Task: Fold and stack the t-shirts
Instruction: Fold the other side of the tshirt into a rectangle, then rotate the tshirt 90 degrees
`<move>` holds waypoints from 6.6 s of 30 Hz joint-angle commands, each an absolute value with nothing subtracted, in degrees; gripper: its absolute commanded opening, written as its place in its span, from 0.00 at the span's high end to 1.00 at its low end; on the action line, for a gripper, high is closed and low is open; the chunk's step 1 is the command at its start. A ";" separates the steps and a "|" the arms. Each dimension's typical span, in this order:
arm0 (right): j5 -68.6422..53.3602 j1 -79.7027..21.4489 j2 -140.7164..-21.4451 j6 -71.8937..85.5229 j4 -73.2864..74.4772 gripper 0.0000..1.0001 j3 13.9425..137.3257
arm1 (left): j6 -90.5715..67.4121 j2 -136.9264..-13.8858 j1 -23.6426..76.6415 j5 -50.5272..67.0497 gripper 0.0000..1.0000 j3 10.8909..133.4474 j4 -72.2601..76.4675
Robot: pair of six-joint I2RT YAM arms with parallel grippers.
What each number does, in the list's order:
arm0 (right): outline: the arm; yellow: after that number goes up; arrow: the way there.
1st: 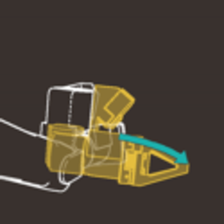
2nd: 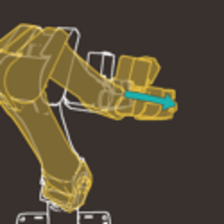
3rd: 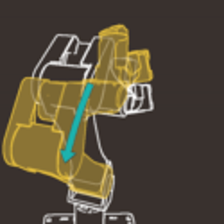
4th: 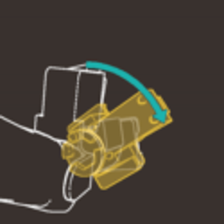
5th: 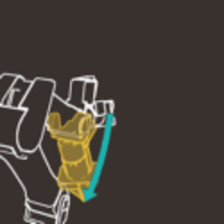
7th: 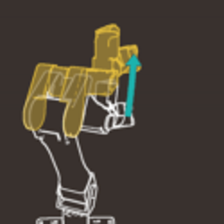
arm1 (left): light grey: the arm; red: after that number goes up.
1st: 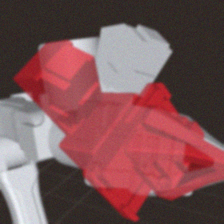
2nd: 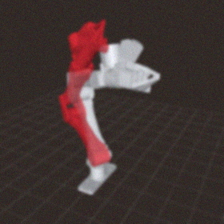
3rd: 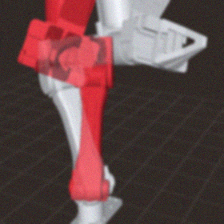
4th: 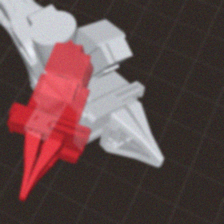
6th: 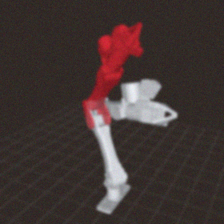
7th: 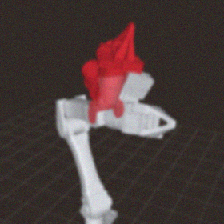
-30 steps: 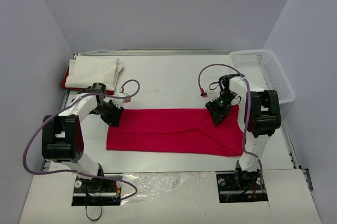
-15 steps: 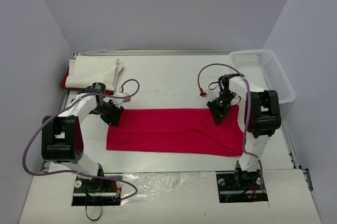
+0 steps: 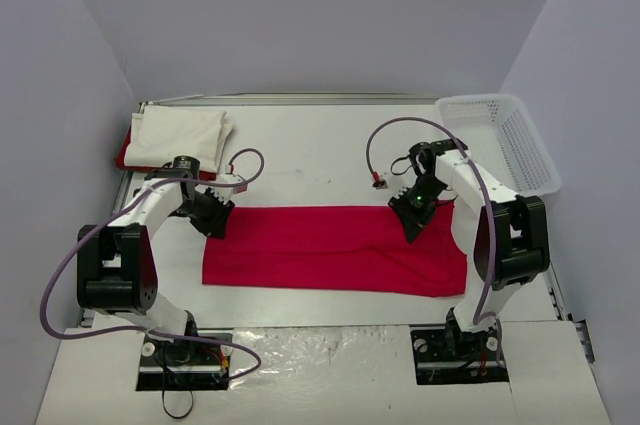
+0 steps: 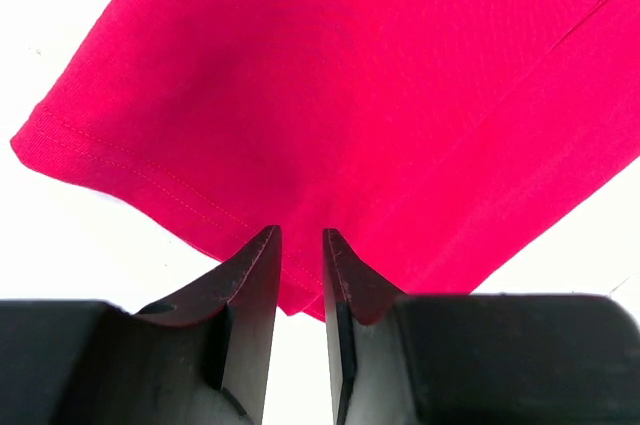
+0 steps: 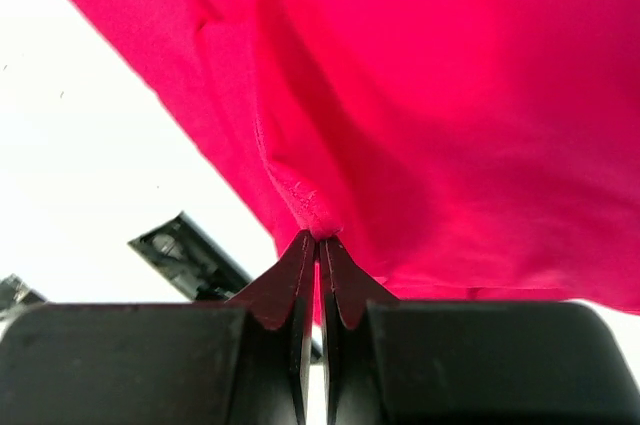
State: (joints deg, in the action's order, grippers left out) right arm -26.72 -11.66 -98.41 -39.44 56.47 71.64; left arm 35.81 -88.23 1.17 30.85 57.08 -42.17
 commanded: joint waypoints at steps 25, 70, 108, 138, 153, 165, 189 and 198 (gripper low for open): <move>-33.92 -23.47 -106.26 -46.58 65.65 0.79 68.91 | 35.68 -87.10 1.23 31.20 0.78 56.25 -43.07; -14.06 -5.80 -132.70 -31.29 49.04 1.00 98.50 | 39.29 -107.31 17.75 15.73 0.83 65.48 -54.40; -9.40 -18.02 -159.96 -19.42 37.79 0.96 150.64 | 29.10 -123.57 42.62 42.80 0.96 87.62 -68.38; -9.50 -22.68 -155.66 -23.20 33.05 0.87 149.95 | 14.05 -138.70 49.75 47.81 0.97 112.68 -63.36; -5.89 -21.71 -135.99 -21.45 30.15 0.00 145.47 | 41.49 -114.54 49.04 51.86 0.76 111.18 -86.66; -9.47 -19.59 -99.61 -23.72 31.64 0.00 98.51 | 37.12 -88.09 23.76 48.70 0.67 90.75 -72.31; -16.86 -29.09 -82.15 -27.51 43.59 0.72 71.51 | 34.28 -67.16 12.40 44.30 0.60 67.68 -60.12; -22.49 -31.81 -104.66 -28.74 43.94 0.89 80.33 | 30.77 -58.19 8.10 40.17 0.53 62.06 -55.20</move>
State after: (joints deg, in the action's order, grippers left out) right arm -19.35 -30.37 -101.58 -27.55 41.25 78.24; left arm 32.71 -60.84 9.98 41.39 62.52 -57.76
